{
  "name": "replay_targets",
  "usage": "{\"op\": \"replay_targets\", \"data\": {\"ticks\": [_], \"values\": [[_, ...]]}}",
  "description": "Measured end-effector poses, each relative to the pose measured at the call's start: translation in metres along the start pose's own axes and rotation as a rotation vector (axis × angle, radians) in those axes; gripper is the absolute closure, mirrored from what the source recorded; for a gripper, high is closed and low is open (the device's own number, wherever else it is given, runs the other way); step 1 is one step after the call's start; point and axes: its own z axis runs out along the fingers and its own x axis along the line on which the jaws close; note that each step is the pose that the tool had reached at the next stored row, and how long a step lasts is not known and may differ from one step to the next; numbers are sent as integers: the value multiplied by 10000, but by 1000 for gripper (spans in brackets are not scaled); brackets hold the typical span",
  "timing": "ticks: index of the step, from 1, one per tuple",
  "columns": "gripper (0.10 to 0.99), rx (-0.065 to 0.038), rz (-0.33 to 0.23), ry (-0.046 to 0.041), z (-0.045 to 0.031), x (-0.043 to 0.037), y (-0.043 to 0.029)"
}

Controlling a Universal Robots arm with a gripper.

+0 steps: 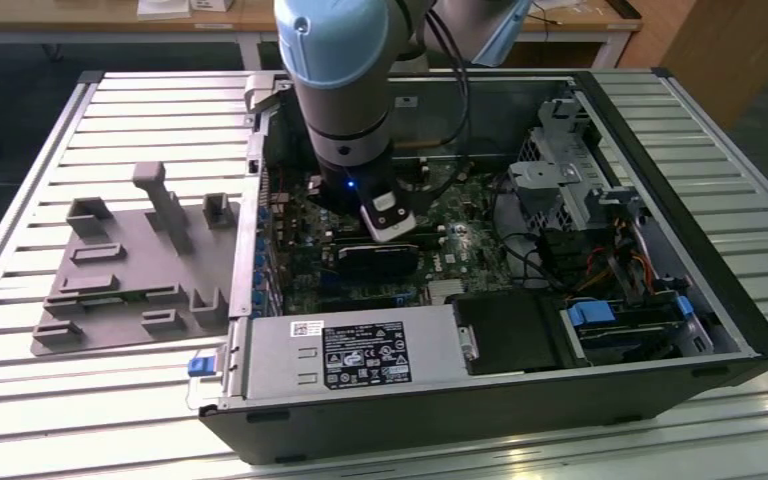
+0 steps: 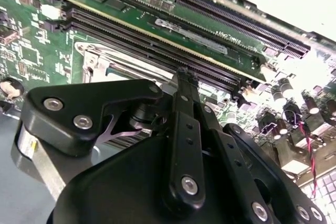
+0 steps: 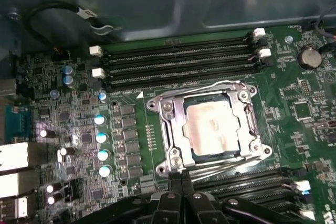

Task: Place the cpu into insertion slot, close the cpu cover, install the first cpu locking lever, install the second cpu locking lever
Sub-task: 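Install the second cpu locking lever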

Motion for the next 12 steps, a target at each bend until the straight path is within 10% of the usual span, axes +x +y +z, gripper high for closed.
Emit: {"op": "replay_targets", "data": {"ticks": [12], "values": [[984, -381, 44, 61, 51, 55, -22]]}}
